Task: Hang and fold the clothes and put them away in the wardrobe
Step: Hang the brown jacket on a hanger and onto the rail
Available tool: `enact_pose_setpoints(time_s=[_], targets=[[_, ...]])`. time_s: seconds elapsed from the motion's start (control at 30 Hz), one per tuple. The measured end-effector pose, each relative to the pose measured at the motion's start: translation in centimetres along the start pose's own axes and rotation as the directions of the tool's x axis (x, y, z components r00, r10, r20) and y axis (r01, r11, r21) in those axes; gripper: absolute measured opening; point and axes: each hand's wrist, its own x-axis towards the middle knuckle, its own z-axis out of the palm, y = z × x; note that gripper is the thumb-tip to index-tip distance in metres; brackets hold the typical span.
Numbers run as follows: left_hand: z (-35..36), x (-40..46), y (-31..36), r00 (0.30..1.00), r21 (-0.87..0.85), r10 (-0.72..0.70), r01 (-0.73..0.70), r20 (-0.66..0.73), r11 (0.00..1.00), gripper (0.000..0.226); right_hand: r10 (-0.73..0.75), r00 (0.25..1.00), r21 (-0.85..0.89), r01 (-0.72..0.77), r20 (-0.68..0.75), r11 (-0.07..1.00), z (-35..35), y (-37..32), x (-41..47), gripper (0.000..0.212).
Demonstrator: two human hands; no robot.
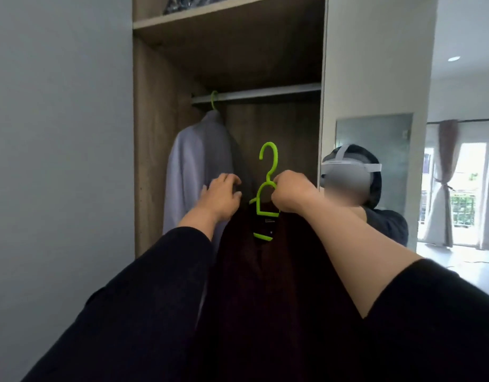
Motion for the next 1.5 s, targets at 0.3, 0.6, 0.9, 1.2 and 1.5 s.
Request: enact_pose_setpoints(time_s=[0.3, 0.6, 0.9, 1.2, 1.5], targets=[[-4.4, 8.6, -7.6, 0.949, 0.187, -0.111, 0.172, -0.296, 0.967, 0.046, 0.275, 0.944, 0.096, -0.261, -0.182, 0.961, 3.5, -3.6, 9.6, 0.023], [-6.3, 15.3, -8.6, 0.966, 0.078, -0.152, 0.171, -0.211, 0.982, 0.042, 0.292, 0.84, 0.155, -0.248, -0.458, 0.956, 0.6, -6.3, 19.1, 0.029], [-5.8, 18.3, -7.4, 0.973, 0.226, -0.056, 0.108, -0.223, 0.968, 0.04, 0.264, 0.806, 0.223, -0.167, -0.53, 0.96, -1.8, -9.0, 27.2, 0.03], [-4.5, 18.3, -7.7, 0.967, 0.18, -0.051, 0.098, -0.252, 0.979, 0.039, 0.253, 0.837, 0.136, -0.214, -0.486, 0.967, 0.4, -8.2, 30.5, 0.03], [-4.3, 16.9, -7.6, 0.971, 0.176, -0.045, 0.088, -0.235, 0.98, 0.04, 0.196, 0.91, -0.078, -0.24, -0.365, 0.968, 1.0, -8.3, 27.9, 0.035]])
